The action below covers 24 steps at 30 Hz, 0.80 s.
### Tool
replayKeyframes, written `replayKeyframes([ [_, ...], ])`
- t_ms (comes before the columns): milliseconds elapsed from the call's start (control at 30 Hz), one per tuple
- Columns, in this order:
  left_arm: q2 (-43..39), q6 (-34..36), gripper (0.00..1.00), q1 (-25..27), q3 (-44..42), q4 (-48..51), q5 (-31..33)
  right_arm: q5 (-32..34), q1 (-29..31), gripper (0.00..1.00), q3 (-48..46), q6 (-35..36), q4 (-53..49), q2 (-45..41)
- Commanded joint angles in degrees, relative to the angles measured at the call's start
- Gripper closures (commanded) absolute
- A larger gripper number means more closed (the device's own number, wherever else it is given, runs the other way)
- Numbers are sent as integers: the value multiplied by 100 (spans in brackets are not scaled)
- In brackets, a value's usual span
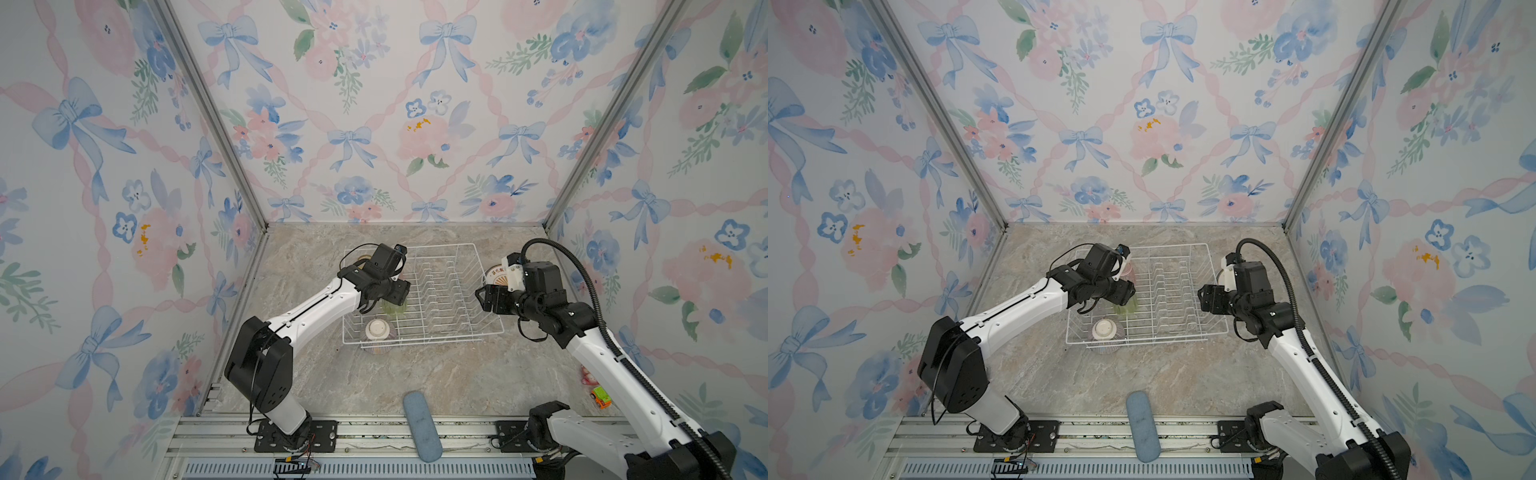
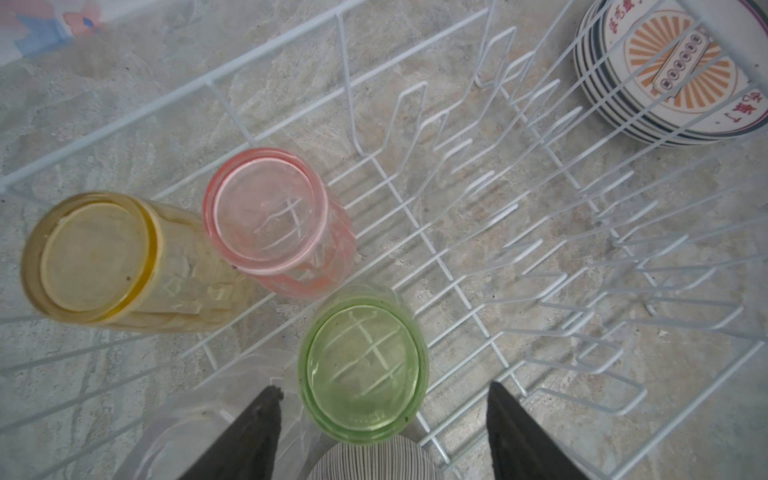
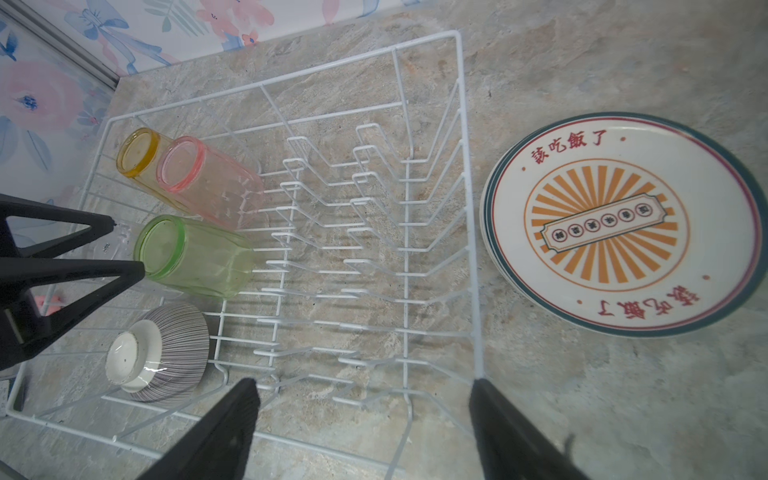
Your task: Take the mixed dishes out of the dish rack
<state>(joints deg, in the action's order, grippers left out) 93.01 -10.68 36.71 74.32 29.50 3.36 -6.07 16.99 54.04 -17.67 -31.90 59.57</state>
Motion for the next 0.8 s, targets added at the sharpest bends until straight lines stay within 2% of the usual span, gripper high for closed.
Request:
replayKeyframes([
  [0,155,66,26,-50,183,251,-173,172,32,17,89,85,-133,-51],
  [767,1035,239,25,-249,426,276,-405,237,23,17,54,94,61,304],
])
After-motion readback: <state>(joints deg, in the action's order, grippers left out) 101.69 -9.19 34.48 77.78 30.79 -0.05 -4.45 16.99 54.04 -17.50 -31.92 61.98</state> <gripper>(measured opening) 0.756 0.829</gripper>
